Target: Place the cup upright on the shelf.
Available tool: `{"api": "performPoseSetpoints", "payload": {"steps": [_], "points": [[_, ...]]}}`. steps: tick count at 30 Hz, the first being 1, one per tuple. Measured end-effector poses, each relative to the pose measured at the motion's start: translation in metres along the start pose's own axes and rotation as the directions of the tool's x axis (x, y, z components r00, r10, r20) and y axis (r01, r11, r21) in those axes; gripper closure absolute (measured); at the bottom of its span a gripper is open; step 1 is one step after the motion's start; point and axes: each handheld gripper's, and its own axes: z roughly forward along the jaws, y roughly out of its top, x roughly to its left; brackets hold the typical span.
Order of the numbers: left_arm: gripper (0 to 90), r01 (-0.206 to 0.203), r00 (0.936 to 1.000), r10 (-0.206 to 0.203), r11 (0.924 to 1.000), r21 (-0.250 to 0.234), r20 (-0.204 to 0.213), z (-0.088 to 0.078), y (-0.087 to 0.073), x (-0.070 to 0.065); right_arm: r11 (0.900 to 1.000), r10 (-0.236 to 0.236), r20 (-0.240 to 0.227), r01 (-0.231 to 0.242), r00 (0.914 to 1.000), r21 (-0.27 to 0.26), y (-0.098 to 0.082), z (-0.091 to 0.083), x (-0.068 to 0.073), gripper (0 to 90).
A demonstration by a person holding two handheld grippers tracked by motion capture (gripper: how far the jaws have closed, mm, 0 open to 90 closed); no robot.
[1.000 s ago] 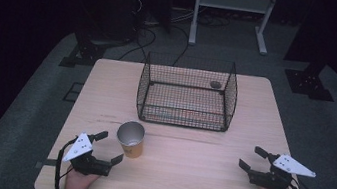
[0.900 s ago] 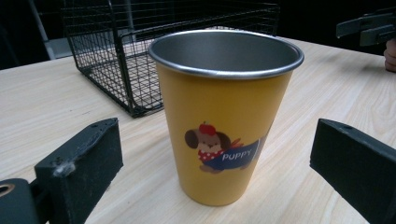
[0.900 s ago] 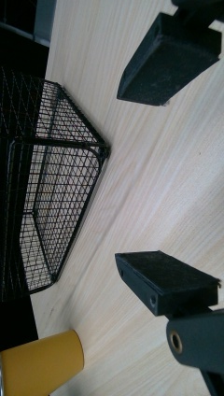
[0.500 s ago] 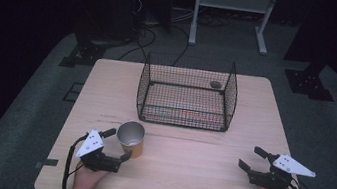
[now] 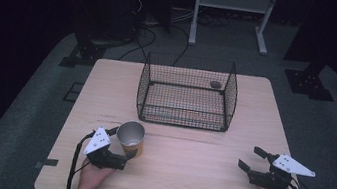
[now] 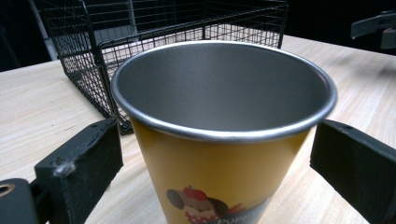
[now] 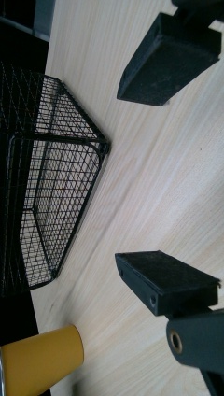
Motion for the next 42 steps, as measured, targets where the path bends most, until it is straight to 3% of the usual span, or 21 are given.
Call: {"api": "performPoseSetpoints", "payload": {"steps": [19, 29, 42], "points": [[1.7, 0.015, 0.9999, -0.015, 0.9999, -0.003, 0.003, 0.011, 0.005, 0.001, 1.000, 0.002, -0.007, -0.002, 1.0000, -0.003, 0.000, 0.000, 0.000, 16.8], [12.0, 0.001, 0.9999, -0.001, 0.9997, -0.023, 0.010, 0.011, 0.006, 0.002, 1.000, 0.002, -0.006, -0.002, 1.0000, -0.003, 0.000, 0.000, 0.000, 16.8], [13.2, 0.002, 0.9998, -0.002, 0.9999, -0.016, 0.018, 0.010, 0.008, 0.001, 1.000, 0.005, -0.007, -0.005, 1.0000, -0.005, 0.000, 0.000, 0.000, 16.8]]}}
